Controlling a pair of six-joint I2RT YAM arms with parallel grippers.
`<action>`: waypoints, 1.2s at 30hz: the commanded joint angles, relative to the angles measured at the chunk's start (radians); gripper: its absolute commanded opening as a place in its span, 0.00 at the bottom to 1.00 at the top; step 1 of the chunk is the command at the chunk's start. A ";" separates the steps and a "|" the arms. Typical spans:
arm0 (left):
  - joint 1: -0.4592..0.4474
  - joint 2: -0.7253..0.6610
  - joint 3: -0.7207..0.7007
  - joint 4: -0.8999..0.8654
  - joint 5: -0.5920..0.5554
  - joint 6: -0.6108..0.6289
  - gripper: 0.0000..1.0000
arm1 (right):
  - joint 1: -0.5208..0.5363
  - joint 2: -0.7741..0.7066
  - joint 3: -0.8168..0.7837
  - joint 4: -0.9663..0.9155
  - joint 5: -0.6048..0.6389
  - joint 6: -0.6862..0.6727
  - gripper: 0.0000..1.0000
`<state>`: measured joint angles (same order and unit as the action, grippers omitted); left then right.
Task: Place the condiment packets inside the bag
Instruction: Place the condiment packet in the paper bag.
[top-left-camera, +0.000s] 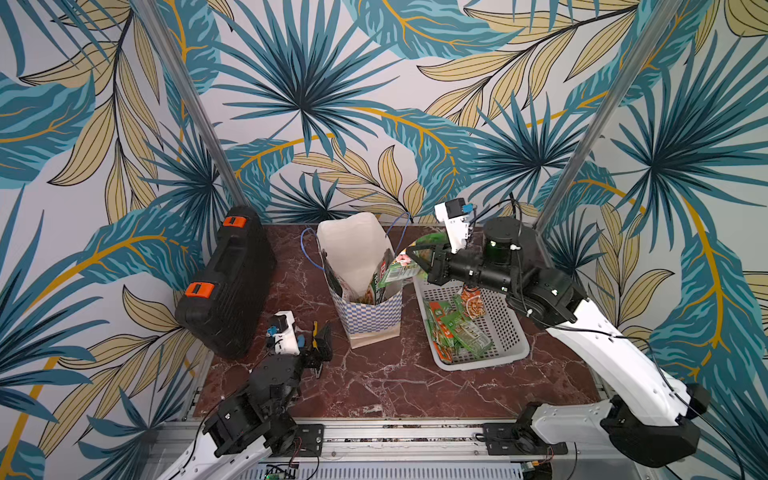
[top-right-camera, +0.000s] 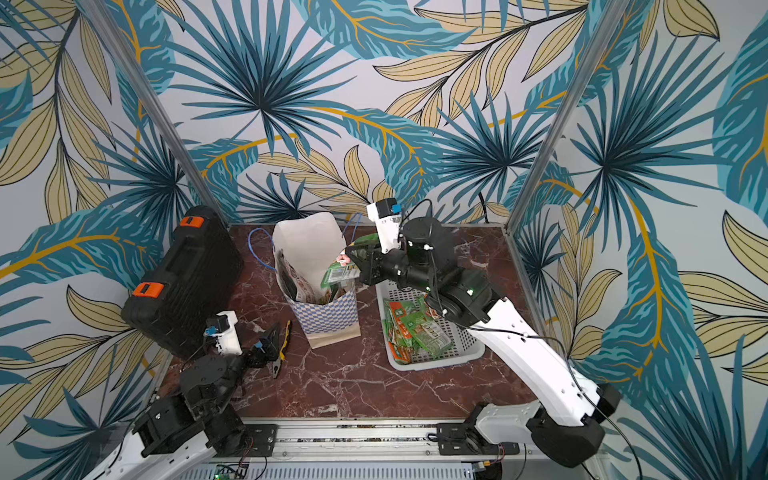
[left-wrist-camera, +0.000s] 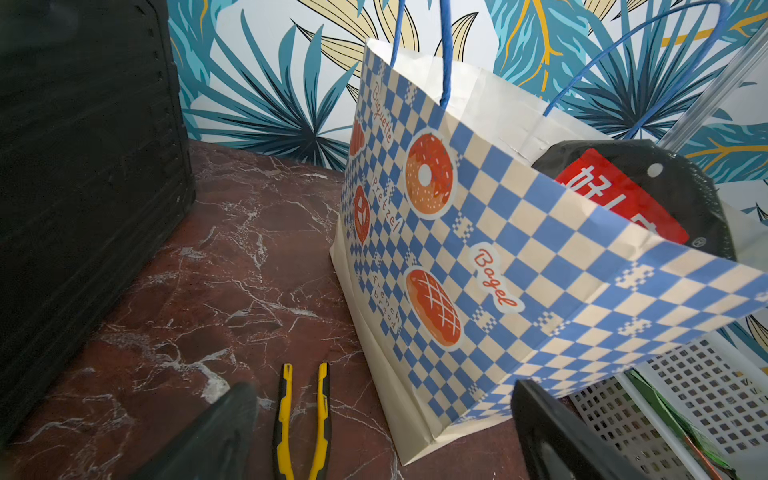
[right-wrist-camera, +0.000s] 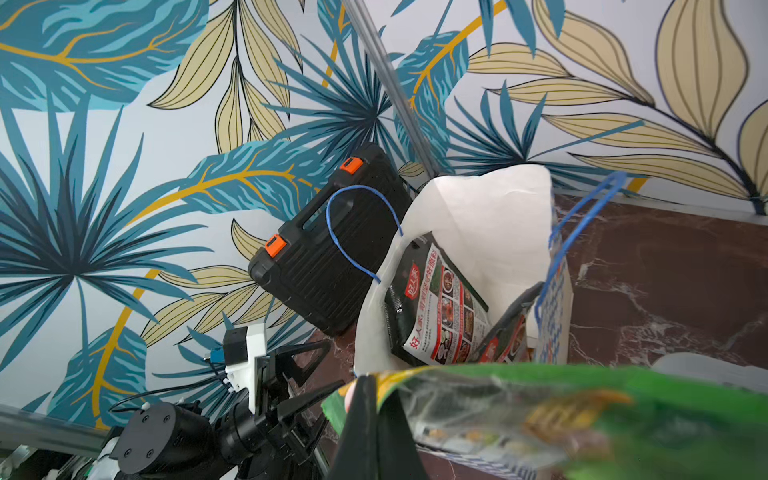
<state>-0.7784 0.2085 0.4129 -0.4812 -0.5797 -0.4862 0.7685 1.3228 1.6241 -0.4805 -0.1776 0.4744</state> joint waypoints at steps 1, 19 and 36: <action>-0.002 0.002 -0.033 0.032 0.007 0.011 1.00 | 0.029 0.041 0.084 0.008 -0.014 -0.028 0.00; -0.002 0.002 -0.028 0.024 0.010 0.012 1.00 | 0.094 0.447 0.583 -0.243 0.075 -0.096 0.00; -0.002 0.002 -0.031 0.041 0.039 0.024 1.00 | 0.084 0.334 0.420 -0.416 0.245 -0.164 0.63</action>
<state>-0.7784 0.2089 0.4095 -0.4667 -0.5594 -0.4789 0.8524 1.7531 2.1174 -0.8864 0.0128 0.3363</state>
